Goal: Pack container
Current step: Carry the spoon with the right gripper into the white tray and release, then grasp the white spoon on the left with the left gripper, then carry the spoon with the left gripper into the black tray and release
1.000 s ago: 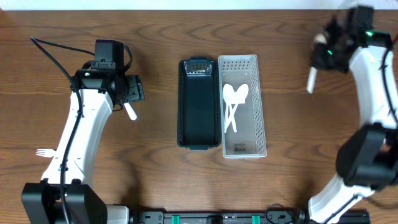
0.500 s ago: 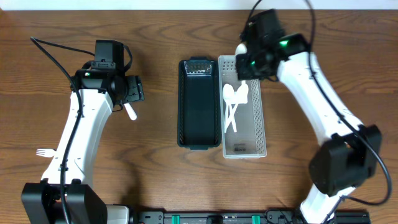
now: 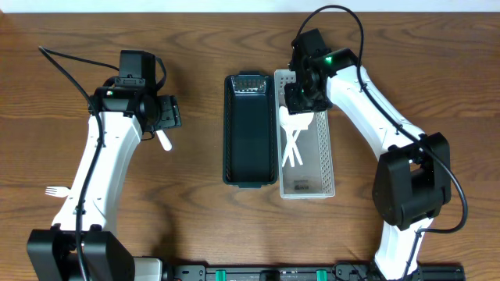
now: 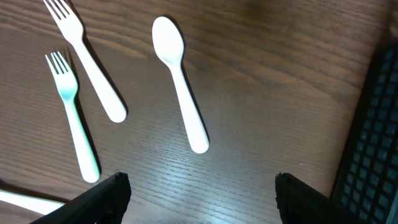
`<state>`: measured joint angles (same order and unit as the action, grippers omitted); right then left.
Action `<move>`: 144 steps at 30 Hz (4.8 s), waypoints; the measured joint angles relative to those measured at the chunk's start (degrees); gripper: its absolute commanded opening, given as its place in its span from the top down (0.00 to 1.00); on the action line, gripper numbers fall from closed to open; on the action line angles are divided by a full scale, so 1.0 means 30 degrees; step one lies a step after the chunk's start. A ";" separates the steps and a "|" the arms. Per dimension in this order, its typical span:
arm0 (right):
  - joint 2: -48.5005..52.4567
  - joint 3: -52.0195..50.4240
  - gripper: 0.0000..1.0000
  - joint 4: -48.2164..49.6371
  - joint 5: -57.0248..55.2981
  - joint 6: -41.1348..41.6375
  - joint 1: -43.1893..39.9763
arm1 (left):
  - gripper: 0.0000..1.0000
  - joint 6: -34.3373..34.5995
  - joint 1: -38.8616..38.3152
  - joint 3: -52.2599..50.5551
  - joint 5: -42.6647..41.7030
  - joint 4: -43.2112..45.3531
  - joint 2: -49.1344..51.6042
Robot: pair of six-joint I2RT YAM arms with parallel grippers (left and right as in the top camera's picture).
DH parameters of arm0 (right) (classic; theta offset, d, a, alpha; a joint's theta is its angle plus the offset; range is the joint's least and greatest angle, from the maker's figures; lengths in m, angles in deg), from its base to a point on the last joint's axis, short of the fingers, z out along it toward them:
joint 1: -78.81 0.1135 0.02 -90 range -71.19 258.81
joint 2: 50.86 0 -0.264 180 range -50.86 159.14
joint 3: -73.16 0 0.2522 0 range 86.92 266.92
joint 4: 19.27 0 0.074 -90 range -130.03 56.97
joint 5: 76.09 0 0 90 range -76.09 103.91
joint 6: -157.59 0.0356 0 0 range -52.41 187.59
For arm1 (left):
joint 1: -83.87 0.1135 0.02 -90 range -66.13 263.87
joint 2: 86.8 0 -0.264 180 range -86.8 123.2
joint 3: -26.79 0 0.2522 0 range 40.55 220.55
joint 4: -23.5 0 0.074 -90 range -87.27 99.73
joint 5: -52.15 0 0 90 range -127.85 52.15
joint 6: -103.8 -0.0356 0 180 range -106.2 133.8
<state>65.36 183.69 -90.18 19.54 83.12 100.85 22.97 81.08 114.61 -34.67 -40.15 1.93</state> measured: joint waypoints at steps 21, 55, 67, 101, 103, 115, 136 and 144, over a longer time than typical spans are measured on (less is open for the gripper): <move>-0.7213 0.6484 0.45 -0.2776 -0.2849 -0.2426 -0.7162 | 0.22 0.2776 0.2200 0.1719 0.0459 0.1858 0.3104; -0.6375 0.6003 0.44 -0.4444 -0.2885 -0.2863 -0.8131 | 0.69 0.3060 0.2710 0.2084 -0.1814 0.3512 0.9996; -0.6375 0.6003 0.44 -0.4452 -0.3271 -0.2885 -0.8131 | 0.94 0.2943 0.2754 0.2149 -0.2025 0.3249 0.9901; -0.6375 0.6003 0.44 -0.4109 -0.4044 -0.2936 -1.0273 | 0.94 0.2295 -0.9347 0.2747 -0.2441 0.2871 0.6601; -0.6375 0.6003 0.44 -0.4124 -0.4044 -0.2936 -1.0273 | 0.83 0.2295 -0.9377 0.2732 -0.2470 0.2871 0.7512; -0.6375 0.6003 0.44 -0.4138 -0.4044 -0.2951 -1.0273 | 0.43 -0.0517 -0.9347 0.2725 -0.0823 0.2659 0.6594; -0.6375 0.6003 0.43 -0.4619 -0.4044 -0.3242 -1.0681 | 0.26 0.2586 0.4845 0.3475 0.2441 -0.2055 -0.0204; -0.6375 0.6003 0.43 -0.5209 -0.4044 -0.3242 -1.0681 | 0.26 0.2681 0.7380 0.1406 0.2302 -0.1588 0.2011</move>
<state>46.24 201.70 -105.81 7.41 73.39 68.81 31.01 103.22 118.83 -27.76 -44.92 7.96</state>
